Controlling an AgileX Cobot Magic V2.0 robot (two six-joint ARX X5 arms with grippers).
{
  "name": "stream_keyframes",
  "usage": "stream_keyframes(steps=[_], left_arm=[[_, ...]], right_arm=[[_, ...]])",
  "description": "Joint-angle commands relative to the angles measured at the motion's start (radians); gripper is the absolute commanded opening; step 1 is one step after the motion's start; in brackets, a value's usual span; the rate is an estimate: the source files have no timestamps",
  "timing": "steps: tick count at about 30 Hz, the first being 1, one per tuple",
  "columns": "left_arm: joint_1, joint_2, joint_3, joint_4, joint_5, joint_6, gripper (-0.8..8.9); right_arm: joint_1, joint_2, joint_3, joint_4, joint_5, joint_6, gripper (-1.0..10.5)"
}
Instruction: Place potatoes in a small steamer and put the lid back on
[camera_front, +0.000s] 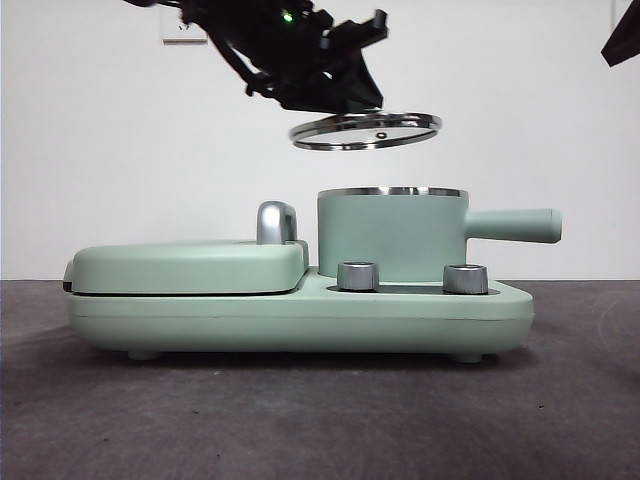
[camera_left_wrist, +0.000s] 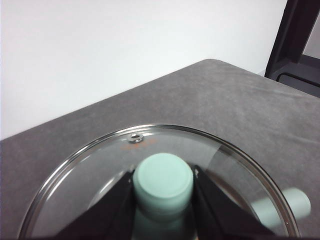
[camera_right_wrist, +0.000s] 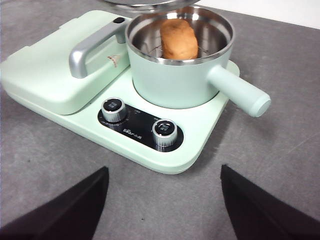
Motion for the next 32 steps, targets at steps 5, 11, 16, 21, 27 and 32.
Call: stream_keyframes(steps=[5,11,16,21,27,32], left_arm=[[-0.024,0.102,0.09,0.024,0.032,0.03,0.14],[-0.029,0.136,0.09,0.025,0.037,0.063,0.14],[-0.029,0.155,0.09,0.028,0.036,0.081,0.14],[-0.029,0.173,0.09,0.027,0.037,0.081,0.14],[-0.028,0.177,0.09,0.026,0.036,0.081,0.14],[-0.028,0.178,0.09,0.014,0.048,0.08,0.14]], right_arm=[[0.005,0.003,0.005,0.006,0.003,0.01,3.5],[0.005,0.003,0.005,0.005,0.005,0.01,3.5],[0.005,0.003,0.005,0.003,0.006,0.01,3.5],[0.005,0.003,0.005,0.003,0.007,0.01,3.5],[0.005,0.003,0.005,0.003,0.007,0.009,3.5],[0.005,0.003,0.005,0.003,0.007,0.01,3.5]])
